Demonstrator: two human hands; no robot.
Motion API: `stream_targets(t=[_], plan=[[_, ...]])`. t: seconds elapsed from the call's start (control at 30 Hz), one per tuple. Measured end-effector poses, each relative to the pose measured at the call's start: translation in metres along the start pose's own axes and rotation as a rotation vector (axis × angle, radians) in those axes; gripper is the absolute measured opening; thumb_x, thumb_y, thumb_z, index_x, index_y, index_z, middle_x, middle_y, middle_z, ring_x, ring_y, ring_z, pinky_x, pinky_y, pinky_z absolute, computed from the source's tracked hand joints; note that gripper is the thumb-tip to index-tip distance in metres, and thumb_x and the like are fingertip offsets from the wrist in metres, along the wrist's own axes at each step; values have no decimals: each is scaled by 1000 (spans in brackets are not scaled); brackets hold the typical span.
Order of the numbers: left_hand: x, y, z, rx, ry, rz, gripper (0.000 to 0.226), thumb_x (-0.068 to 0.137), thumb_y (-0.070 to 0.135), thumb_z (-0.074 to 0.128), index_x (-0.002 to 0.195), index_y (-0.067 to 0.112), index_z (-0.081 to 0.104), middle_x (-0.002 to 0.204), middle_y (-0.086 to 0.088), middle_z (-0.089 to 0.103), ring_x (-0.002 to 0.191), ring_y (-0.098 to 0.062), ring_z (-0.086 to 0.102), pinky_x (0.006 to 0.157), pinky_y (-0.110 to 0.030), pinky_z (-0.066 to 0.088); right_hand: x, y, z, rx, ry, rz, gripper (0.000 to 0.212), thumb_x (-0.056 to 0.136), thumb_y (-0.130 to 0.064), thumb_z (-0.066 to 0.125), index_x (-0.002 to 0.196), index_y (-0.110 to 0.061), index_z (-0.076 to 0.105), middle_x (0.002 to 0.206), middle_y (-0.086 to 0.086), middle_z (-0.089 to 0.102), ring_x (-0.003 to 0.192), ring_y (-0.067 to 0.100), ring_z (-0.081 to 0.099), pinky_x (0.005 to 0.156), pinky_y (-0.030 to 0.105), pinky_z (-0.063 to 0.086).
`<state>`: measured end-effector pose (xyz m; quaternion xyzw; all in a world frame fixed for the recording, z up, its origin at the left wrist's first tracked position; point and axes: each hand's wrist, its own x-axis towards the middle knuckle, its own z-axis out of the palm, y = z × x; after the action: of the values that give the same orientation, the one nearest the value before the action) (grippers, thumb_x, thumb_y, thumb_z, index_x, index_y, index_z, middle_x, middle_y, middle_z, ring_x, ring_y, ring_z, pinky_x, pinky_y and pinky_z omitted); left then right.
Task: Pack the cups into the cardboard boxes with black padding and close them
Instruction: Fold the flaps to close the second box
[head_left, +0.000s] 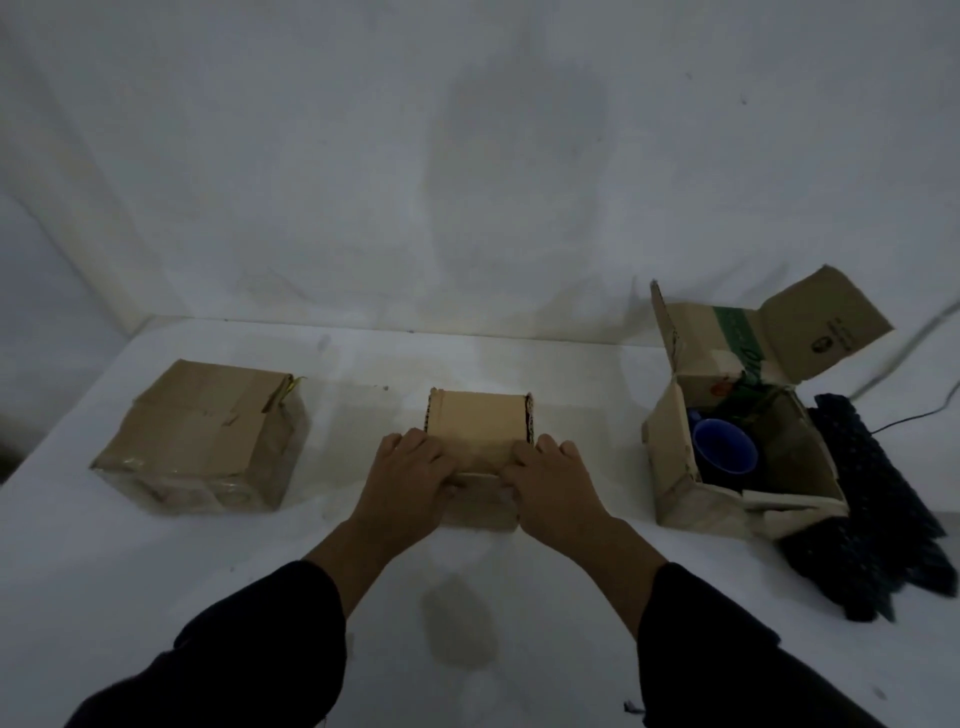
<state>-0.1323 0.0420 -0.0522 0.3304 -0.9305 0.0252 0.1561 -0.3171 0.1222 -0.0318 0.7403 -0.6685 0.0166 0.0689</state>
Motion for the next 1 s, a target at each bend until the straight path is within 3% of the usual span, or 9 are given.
stream_targets(t=[0.1, 0.2, 0.3, 0.4, 0.57, 0.67, 0.8, 0.9, 1.0], plan=[[-4, 0, -2, -30, -5, 1, 19, 72, 35, 48, 84, 24, 58, 84, 5, 62, 81, -20, 52, 71, -31, 40, -1, 2, 1, 185, -16, 19, 18, 67, -16, 64, 85, -14, 65, 88, 8, 60, 73, 29, 56, 54, 35, 49], [-5, -2, -6, -103, 16, 15, 18, 69, 28, 58, 84, 21, 51, 83, 2, 62, 75, -21, 56, 62, -31, 47, -1, 1, 2, 373, -14, 91, 24, 82, -15, 55, 105, -9, 55, 110, 10, 52, 91, 29, 51, 67, 39, 47], [-4, -9, -8, -130, 42, 28, 19, 67, 25, 59, 82, 20, 49, 82, 0, 58, 75, -17, 48, 57, -27, 47, 0, -1, 3, 462, 20, 136, 29, 81, -16, 63, 107, -10, 53, 114, 7, 44, 81, 27, 54, 62, 33, 45], [-5, -14, -10, -159, 50, 25, 28, 61, 19, 69, 82, 16, 52, 85, -3, 57, 78, -16, 40, 52, -27, 46, 0, -5, 2, 535, 38, 194, 35, 79, -15, 68, 109, -11, 51, 117, 6, 38, 71, 27, 57, 60, 36, 51], [-8, -21, -13, -218, 12, -2, 20, 69, 21, 65, 88, 17, 59, 88, -1, 59, 82, -21, 53, 56, -34, 53, 6, -14, -1, 627, 67, 329, 75, 75, -13, 72, 140, -14, 34, 130, 9, 30, 74, 25, 58, 66, 33, 51], [-12, -23, -17, -222, 69, -38, 21, 71, 22, 57, 90, 16, 62, 98, -2, 55, 92, -20, 51, 58, -32, 55, 12, -22, -2, 718, 53, 406, 98, 73, -14, 76, 149, -10, 14, 139, 11, 27, 92, 31, 61, 78, 38, 51], [-16, -24, -8, -377, 154, -297, 45, 70, 17, 63, 114, 7, 59, 125, -19, 53, 115, -36, 53, 86, -38, 52, 21, -33, 0, 845, -13, 522, 100, 74, -21, 76, 151, -13, 13, 145, 7, 35, 120, 25, 50, 95, 29, 40], [-18, -19, -8, -624, 116, -555, 71, 76, 31, 51, 142, 7, 37, 136, -16, 50, 117, -34, 56, 96, -42, 49, 26, -35, -3, 853, -14, 521, 92, 74, -19, 77, 148, -14, 22, 139, 8, 42, 116, 26, 52, 90, 24, 36], [-17, -16, -13, -690, 48, -681, 82, 75, 35, 50, 149, 10, 22, 141, -9, 49, 120, -28, 55, 96, -46, 49, 28, -35, -7, 865, -11, 510, 87, 72, -16, 77, 145, -14, 31, 134, 9, 48, 111, 27, 54, 89, 27, 39]])
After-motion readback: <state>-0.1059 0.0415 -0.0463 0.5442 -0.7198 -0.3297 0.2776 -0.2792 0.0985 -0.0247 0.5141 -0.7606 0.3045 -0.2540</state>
